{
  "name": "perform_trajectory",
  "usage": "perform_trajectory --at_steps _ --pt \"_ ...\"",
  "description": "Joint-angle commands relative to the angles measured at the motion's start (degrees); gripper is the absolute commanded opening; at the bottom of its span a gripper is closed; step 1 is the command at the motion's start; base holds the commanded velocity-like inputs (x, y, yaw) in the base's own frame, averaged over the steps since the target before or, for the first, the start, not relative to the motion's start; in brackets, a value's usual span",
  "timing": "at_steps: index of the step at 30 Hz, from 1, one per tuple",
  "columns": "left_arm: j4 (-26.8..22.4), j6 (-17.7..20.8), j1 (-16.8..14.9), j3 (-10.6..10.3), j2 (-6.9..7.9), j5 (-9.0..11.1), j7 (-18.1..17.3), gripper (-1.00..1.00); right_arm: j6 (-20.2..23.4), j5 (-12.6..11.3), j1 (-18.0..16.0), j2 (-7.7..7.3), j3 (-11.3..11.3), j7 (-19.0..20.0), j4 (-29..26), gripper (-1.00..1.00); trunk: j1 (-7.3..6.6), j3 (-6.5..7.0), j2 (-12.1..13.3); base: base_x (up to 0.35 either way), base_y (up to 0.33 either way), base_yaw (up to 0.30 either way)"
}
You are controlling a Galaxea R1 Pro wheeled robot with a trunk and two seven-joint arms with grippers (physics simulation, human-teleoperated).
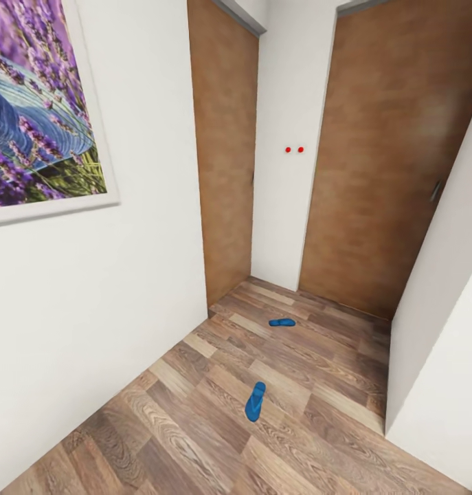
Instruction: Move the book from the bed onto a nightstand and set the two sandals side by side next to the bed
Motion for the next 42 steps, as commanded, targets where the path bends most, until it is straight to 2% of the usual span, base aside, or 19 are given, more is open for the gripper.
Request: perform_trajectory --at_steps 1,32,42 --pt "0.0 0.0 0.0 0.0 0.02 0.4 -0.2 1.0 -0.1 -0.5 0.0 -0.06 0.3 0.1 0.0 1.0 0.0 -0.04 0.0 0.0 0.0 -0.269" --pt "0.0 0.0 0.0 0.0 0.01 0.4 -0.2 1.0 -0.1 -0.5 0.0 -0.04 0.3 0.2 0.0 1.0 0.0 -0.04 0.0 0.0 0.0 -0.232" --pt "0.0 0.0 0.0 0.0 0.0 0.4 -0.2 1.0 -0.1 -0.5 0.0 0.07 0.4 0.2 0.0 1.0 0.0 -0.04 0.0 0.0 0.0 -0.056"
